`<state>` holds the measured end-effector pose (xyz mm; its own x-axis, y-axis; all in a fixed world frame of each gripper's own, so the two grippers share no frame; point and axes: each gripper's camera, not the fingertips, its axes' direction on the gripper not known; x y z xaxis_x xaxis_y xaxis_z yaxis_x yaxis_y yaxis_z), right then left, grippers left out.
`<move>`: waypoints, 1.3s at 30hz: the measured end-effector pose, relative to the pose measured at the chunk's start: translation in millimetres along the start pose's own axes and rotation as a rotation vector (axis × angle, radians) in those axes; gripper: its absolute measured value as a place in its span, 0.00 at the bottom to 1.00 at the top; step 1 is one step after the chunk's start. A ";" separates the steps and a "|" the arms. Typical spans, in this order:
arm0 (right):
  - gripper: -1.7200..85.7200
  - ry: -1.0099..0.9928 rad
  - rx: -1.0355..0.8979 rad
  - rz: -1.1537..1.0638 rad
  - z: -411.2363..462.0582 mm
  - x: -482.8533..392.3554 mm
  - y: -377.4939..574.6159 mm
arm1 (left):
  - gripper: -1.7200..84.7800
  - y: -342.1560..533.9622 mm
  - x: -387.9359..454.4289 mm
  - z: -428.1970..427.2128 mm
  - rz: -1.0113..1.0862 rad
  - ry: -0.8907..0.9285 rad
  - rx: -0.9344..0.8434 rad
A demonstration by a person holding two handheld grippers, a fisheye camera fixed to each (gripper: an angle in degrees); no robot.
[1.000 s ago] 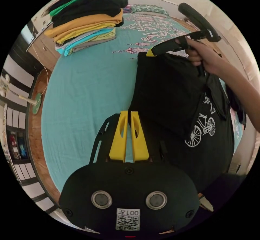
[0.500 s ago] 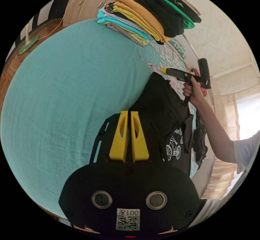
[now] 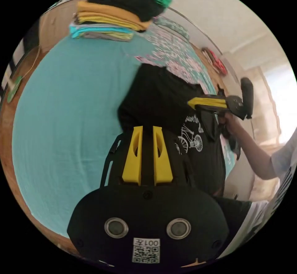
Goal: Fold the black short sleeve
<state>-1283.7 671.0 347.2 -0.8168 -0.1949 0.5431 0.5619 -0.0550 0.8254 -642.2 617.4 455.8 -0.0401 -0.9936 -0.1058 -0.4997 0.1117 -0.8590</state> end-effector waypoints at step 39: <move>0.11 -0.377 -0.044 0.686 111.7 -204.5 612.6 | 0.15 201.4 -2.2 40.7 0.197 0.010 -0.491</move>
<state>-787.1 786.5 759.0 -0.2698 0.1457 0.9518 0.9553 -0.0832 0.2835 -707.5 642.8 262.6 -0.1807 -0.9552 -0.2345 -0.8284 0.2764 -0.4872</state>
